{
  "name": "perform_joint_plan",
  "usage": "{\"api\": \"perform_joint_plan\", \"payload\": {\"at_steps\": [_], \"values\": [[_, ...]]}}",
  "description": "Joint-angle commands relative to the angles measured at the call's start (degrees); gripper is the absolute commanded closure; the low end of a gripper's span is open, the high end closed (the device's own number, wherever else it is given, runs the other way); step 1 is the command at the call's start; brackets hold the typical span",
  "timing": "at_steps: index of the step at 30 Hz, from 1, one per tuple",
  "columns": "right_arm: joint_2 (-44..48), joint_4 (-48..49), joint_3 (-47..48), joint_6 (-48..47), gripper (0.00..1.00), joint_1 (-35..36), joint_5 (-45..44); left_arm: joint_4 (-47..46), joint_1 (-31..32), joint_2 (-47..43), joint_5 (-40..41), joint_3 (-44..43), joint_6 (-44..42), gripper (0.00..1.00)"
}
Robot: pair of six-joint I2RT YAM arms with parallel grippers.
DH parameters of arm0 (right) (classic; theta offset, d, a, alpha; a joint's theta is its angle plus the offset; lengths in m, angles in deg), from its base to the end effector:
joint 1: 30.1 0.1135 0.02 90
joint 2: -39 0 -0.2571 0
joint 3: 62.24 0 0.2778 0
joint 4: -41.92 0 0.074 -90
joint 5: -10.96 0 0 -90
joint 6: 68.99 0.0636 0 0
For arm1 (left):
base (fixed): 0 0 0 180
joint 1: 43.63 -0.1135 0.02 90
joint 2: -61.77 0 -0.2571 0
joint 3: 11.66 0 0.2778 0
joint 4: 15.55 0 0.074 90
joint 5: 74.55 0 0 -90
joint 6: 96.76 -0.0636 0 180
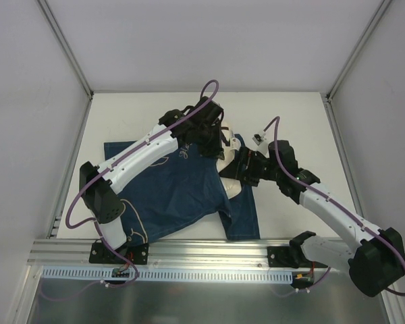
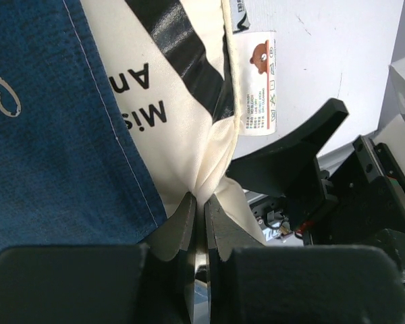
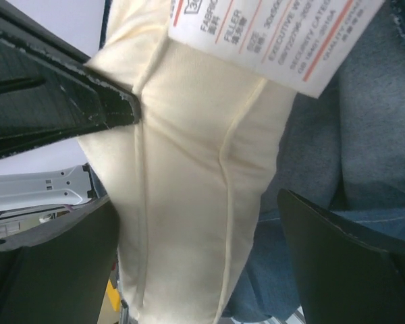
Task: Remove the pillowcase from the pillow
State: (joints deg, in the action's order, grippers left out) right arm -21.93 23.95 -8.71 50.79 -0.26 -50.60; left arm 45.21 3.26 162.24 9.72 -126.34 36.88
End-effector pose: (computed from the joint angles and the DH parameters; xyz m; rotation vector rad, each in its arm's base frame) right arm 0.2347 0.1696 0.2468 -0.3418 2.1255 1.1358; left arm 0.2895 -0.3186 0.3348 0.1234 2.5539 -0.8136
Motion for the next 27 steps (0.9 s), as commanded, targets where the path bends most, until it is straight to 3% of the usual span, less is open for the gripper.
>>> {"api": "perform_joint_plan", "payload": {"at_steps": [1,6,9,10,12,13,16,17,19,20,22,24,27], "values": [[-2.1,7.3,-0.1,2.7,0.01,0.9,2.0,-3.6,0.7,-3.6,-3.1,-1.1,0.6,1.0],[-4.7,6.9,2.1,2.6,0.0,5.9,-0.1,-3.6,0.8,-2.2,-3.9,-1.9,0.7,1.0],[-5.2,7.3,1.7,3.2,0.14,6.5,-0.9,-3.6,0.8,-1.8,-4.2,-2.6,0.4,1.0],[-5.1,7.3,1.7,3.3,0.27,6.5,-1.6,-3.6,0.8,-1.9,-4.2,-2.7,0.2,1.0],[-4.1,7.2,1.3,3.4,0.45,6.4,-2.9,-3.6,0.8,-2.0,-4.1,-2.6,0.1,1.0],[-3.7,7.1,1.2,3.6,0.67,6.1,-3.4,-3.6,0.8,-2.0,-4.0,-2.6,0.0,1.0],[-1.3,6.7,-0.2,4.2,0.99,3.4,-4.4,-3.5,0.8,-2.1,-4.4,-2.6,-0.7,1.0],[-0.3,6.2,-0.8,4.4,0.99,0.6,-4.3,-3.5,0.7,-2.2,-5.2,-2.7,-1.0,0.99],[3.0,5.8,-2.9,4.3,0.99,-3.2,-4.3,-3.5,0.4,-2.5,-6.6,-3.1,-2.4,0.82],[4.1,1.6,-3.3,3.1,0.99,-7.6,-4.5,-3.5,0.0,-3.2,-7.9,-3.1,-2.7,0.55],[5.8,-3.8,-2.5,1.3,0.99,-11.8,-5.4,-3.5,-1.3,-5.2,-9.1,-2.6,-3.5,0.31],[6.8,-9.2,-1.9,-0.9,0.99,-17.8,-5.5,-3.5,-2.9,-7.3,-8.4,-1.6,-4.3,0.14],[9.6,-13.0,-1.9,-2.4,0.99,-24.6,-4.8,-3.6,-5.8,-12.6,-7.2,4.5,-4.8,0.1]]}}
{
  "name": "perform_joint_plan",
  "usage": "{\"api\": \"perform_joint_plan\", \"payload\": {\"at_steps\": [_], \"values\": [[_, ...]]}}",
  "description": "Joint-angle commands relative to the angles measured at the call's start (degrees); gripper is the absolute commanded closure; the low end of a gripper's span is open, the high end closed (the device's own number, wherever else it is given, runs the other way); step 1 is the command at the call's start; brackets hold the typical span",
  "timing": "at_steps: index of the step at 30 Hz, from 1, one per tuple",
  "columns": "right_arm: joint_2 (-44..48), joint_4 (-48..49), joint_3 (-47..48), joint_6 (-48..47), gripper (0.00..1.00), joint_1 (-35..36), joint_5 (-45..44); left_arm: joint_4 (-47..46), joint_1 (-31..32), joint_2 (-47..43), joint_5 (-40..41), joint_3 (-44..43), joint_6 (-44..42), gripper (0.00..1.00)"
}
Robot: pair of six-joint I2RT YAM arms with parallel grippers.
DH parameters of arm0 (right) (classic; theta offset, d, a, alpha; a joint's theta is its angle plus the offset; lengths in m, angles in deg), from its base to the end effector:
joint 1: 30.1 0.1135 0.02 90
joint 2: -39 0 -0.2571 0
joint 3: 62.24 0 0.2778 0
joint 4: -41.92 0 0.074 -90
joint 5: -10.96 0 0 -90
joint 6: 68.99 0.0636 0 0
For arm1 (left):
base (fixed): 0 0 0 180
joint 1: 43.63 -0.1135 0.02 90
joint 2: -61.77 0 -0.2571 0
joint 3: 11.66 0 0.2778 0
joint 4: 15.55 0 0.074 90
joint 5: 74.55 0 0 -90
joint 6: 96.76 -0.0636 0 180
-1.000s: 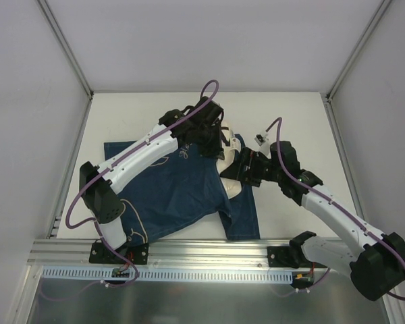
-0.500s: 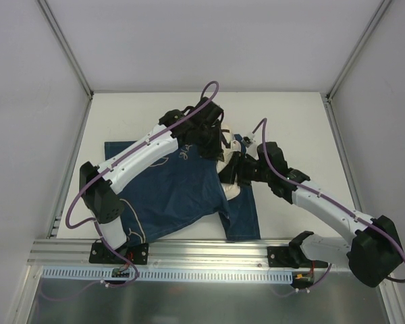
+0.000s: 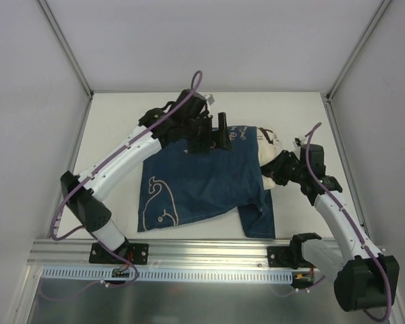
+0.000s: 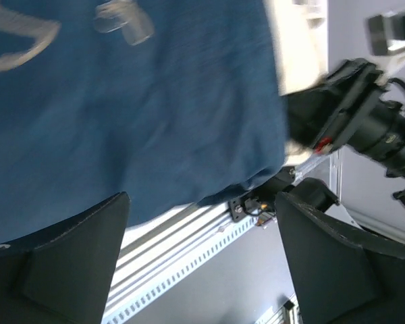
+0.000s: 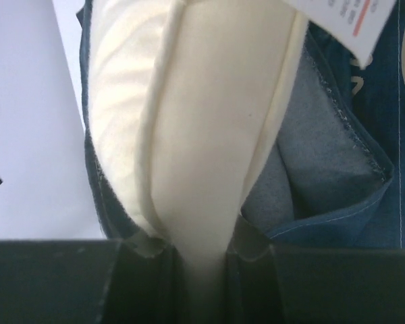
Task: Remove the pillowcase from the pillow
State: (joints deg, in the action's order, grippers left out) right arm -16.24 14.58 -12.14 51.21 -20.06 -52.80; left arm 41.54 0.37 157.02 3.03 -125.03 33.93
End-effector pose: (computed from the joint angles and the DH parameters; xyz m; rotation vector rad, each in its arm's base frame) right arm 0.2518 0.0731 0.2295 0.1074 2.2041 0.8923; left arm 0.2879 -0.2970 0.3703 0.1973 2.4371 -0.9814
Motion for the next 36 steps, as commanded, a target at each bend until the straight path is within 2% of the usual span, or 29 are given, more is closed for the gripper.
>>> {"api": "perform_joint_plan", "payload": {"at_steps": [1,3,4,7,10,13,16,21,28,34,36], "values": [[4.5,-4.3,1.6,-3.2,0.99,-6.3,-2.4,0.2,-5.7,-9.1,-0.3,8.2,-1.3,0.1],[6.1,-6.1,2.1,-4.0,0.99,-9.6,-1.8,0.5,-8.4,-14.5,1.2,14.0,-0.8,0.1],[6.4,-6.7,2.3,-4.9,0.99,-10.4,-1.5,0.6,-11.1,-18.6,3.0,20.4,0.4,0.1],[7.2,-8.0,3.0,-6.3,0.99,-13.6,-0.1,1.3,-15.2,-26.2,7.5,32.4,2.5,0.11],[6.8,-8.1,3.4,-7.1,0.99,-14.3,1.1,1.5,-17.5,-31.2,9.2,41.5,4.2,0.11],[6.4,-8.0,3.8,-7.6,0.99,-14.7,2.0,1.5,-17.9,-31.0,12.0,46.8,5.1,0.11],[6.0,-8.1,4.1,-7.8,0.99,-15.1,2.4,0.9,-18.3,-26.3,14.4,48.5,4.1,0.1],[5.7,-8.2,4.0,-8.0,0.99,-15.3,3.0,-0.3,-18.0,-17.9,17.5,47.5,1.3,0.02],[4.9,-8.0,4.1,-7.8,0.99,-15.4,3.8,-6.3,-13.4,-9.4,16.2,44.0,-0.3,0.02],[5.4,-8.1,4.1,-7.7,0.99,-15.5,4.3,-8.3,-10.3,0.7,16.5,41.0,1.1,0.12],[5.4,-8.2,4.0,-7.8,0.99,-15.6,4.3,-9.3,-10.0,2.5,16.5,41.0,1.2,0.22]]}}
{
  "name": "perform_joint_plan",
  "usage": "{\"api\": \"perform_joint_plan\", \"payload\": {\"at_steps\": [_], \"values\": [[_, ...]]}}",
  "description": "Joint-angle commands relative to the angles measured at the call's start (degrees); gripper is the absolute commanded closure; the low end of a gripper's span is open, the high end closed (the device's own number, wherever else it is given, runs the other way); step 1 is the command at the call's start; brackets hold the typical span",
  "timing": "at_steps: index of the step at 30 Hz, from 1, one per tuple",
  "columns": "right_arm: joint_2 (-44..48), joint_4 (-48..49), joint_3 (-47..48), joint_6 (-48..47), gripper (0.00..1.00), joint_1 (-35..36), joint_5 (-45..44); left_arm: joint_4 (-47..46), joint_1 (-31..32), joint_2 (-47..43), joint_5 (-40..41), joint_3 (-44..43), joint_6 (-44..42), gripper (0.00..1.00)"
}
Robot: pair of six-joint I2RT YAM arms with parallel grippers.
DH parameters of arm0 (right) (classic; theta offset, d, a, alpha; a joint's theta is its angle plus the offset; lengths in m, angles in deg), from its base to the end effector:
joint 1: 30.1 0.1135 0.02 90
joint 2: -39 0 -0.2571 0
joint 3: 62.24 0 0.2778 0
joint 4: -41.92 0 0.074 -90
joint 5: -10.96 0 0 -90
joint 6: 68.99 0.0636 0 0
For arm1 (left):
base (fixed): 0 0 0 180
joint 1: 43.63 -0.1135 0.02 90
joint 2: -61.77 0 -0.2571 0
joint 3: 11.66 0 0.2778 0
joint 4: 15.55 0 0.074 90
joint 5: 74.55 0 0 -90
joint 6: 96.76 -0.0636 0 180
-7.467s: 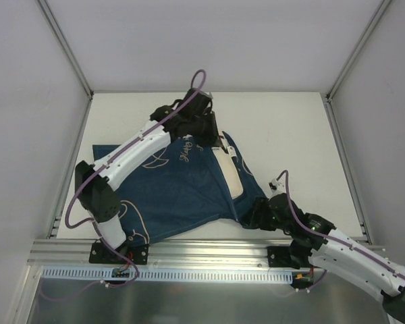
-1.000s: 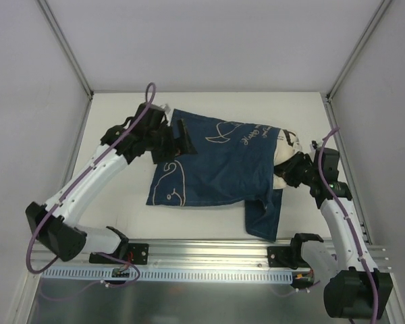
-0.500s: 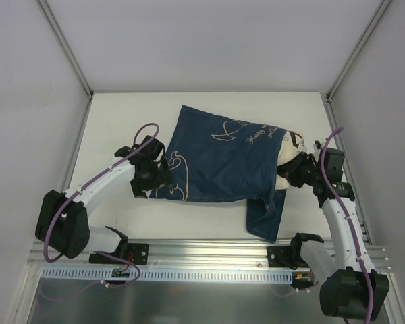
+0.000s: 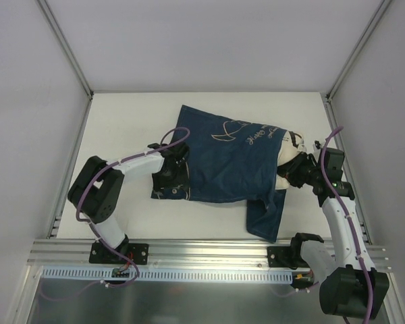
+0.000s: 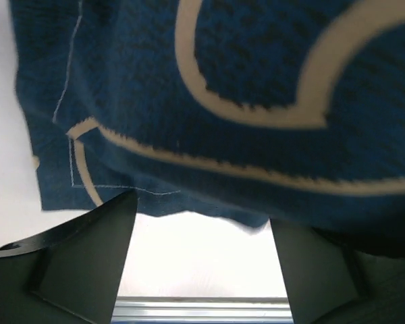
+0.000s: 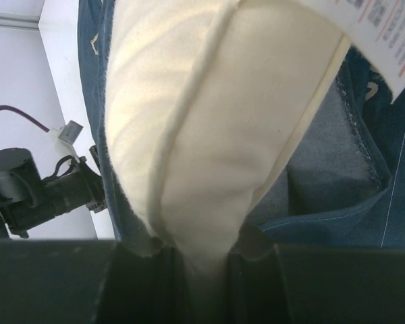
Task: Remove the pillowcase from the pillow
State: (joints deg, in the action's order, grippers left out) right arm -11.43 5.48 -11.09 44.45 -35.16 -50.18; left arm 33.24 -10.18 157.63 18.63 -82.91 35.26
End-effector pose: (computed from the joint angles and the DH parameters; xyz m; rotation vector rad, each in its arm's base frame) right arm 0.2411 0.0095 0.2395 0.2579 2.1832 0.7320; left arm 0.2840 -0.1834 0.1218 -0.2262 2.8636 -0.1934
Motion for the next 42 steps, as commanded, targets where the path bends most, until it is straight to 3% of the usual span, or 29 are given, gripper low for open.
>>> {"api": "perform_joint_plan", "payload": {"at_steps": [1,2,3,5,6,8,15,24,35,42], "values": [[0.6,0.8,3.0,-1.0,0.99,-0.7,1.8,-1.1,0.6,2.1,1.0,-1.2,0.2,0.28],[0.5,0.7,3.0,-1.1,0.99,-0.8,1.9,-1.2,0.6,2.2,1.0,-1.2,0.3,0.34],[0.5,0.6,3.1,-1.2,0.99,-0.9,2.1,-1.2,0.6,2.1,1.2,-1.2,0.3,0.5],[0.6,0.5,3.1,-1.2,0.99,-1.0,2.1,-1.2,0.6,1.4,1.7,-1.1,0.3,0.69],[0.6,0.6,3.2,-1.1,0.99,-1.1,2.2,-1.2,0.6,1.1,1.7,-1.0,0.4,0.87],[0.7,0.5,3.3,-1.2,0.99,-1.2,2.3,-1.2,-0.5,-1.2,1.2,0.1,0.9,1.0],[1.3,-0.8,4.7,-2.0,0.99,-1.5,2.4,-0.9,-6.3,-15.3,1.1,3.3,2.2,1.0],[4.1,-5.9,9.6,-2.9,0.99,-2.6,4.4,2.7,-21.6,-31.8,-3.1,1.1,1.3,1.0],[7.9,-17.2,31.9,-2.2,0.99,-2.7,2.0,13.3,-36.6,-32.7,-4.7,-12.1,-1.1,1.0],[8.3,-20.4,38.4,-2.3,0.99,-2.6,0.1,14.7,-50.7,-30.6,-11.2,-15.1,-2.7,1.0]]}}
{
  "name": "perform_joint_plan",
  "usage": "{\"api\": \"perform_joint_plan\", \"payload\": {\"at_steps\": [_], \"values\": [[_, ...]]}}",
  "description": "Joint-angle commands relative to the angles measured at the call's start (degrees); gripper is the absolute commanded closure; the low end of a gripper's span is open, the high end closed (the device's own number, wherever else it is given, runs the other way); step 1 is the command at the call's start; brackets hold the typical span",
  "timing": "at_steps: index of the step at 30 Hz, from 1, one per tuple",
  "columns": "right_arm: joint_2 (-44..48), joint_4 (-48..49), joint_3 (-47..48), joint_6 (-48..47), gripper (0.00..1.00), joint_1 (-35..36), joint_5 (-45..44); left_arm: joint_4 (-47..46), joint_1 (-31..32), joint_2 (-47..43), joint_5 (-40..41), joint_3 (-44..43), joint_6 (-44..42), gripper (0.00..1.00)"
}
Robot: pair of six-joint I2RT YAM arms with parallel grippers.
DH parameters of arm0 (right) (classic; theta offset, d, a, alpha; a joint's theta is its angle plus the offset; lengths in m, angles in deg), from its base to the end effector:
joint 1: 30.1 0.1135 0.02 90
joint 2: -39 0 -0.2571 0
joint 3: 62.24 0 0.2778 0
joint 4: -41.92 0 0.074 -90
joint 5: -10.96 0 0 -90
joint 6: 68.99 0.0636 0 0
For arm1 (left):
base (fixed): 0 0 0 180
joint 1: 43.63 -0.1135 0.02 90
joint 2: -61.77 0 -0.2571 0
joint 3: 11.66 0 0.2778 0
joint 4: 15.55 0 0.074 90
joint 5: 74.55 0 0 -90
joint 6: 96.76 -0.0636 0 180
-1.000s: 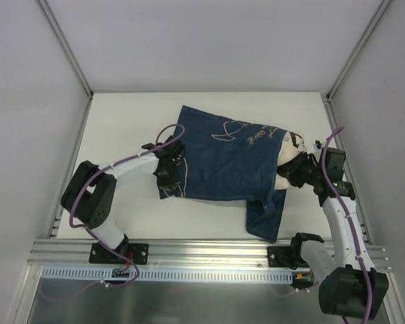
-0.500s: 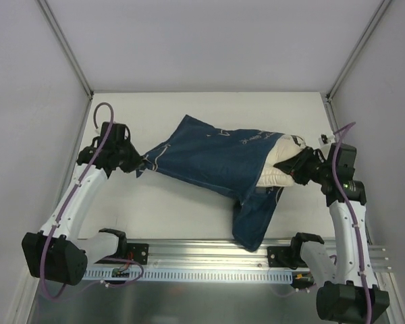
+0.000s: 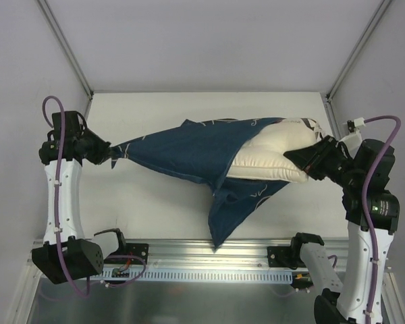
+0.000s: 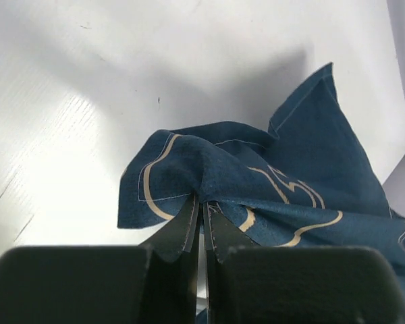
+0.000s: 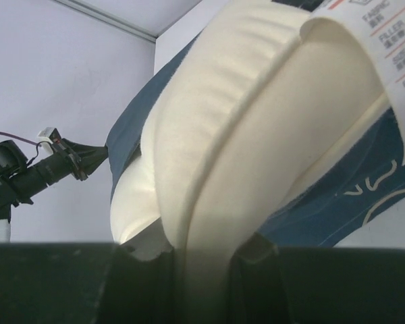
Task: Remove the pillowcase from the pillow
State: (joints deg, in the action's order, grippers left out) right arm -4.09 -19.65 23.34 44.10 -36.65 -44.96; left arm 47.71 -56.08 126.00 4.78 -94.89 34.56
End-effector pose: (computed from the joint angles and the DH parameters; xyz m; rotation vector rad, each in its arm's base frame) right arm 0.1599 0.0175 0.4354 0.0837 1.9137 0.7594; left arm 0.2649 0.0464 0.3402 -0.9895 2.1583 -0.4640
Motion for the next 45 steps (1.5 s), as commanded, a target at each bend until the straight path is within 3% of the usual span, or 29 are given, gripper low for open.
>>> {"api": "perform_joint_plan", "payload": {"at_steps": [1,7,14,18,21,22,23,25,26,28,29,34,38,41,45], "values": [[0.9,5.4,3.5,-1.8,0.99,-1.1,-4.2,0.4,-5.5,1.8,2.7,-3.3,-1.9,1.0],[3.5,15.3,-11.6,3.4,0.99,-0.1,2.9,-0.1,-6.0,4.9,5.0,0.4,0.0,1.0],[5.1,14.9,-23.3,0.7,0.99,0.3,4.1,-2.5,-6.0,2.9,8.5,10.2,1.2,1.0],[7.8,15.2,-29.0,0.5,0.99,2.1,6.1,-3.8,-6.0,1.3,4.6,11.2,-0.3,1.0],[11.6,17.1,-35.6,2.5,0.99,9.5,3.5,-5.8,-3.7,0.8,0.7,9.7,-2.8,0.75],[12.6,17.8,-37.5,4.1,0.99,11.2,2.7,-5.7,-0.7,0.7,2.2,8.9,-3.5,0.5],[13.5,18.9,-40.7,4.9,0.99,14.7,1.0,-5.7,1.2,0.9,3.1,7.2,-3.7,0.34],[15.7,19.1,-43.5,6.0,0.99,18.0,-1.2,-5.6,7.2,1.5,5.7,4.3,-4.2,0.1],[16.3,18.9,-44.5,5.8,0.99,19.5,-4.1,-5.6,9.3,1.9,6.5,3.4,-4.3,0.07],[17.3,18.0,-47.8,5.1,0.99,22.9,-7.3,-5.6,12.3,3.6,7.9,1.0,-4.8,0.05],[17.3,17.6,-48.8,4.6,0.99,23.7,-9.1,-5.5,16.9,4.4,9.2,0.2,-4.9,0.05],[14.8,21.8,-54.8,5.9,0.99,28.6,-6.6,-5.5,29.2,14.3,10.3,-6.5,-6.0,0.04],[10.1,22.0,-55.3,4.3,0.99,33.2,-10.0,-5.4,40.3,30.0,12.1,-16.1,-7.1,0.03],[8.7,22.2,-55.1,4.2,0.99,34.3,-10.8,-5.3,46.4,38.7,14.3,-24.0,-7.8,0.03],[9.6,20.5,-53.9,3.5,0.99,35.0,-12.9,-5.3,49.3,46.5,11.0,-32.3,-7.6,0.03]]}}
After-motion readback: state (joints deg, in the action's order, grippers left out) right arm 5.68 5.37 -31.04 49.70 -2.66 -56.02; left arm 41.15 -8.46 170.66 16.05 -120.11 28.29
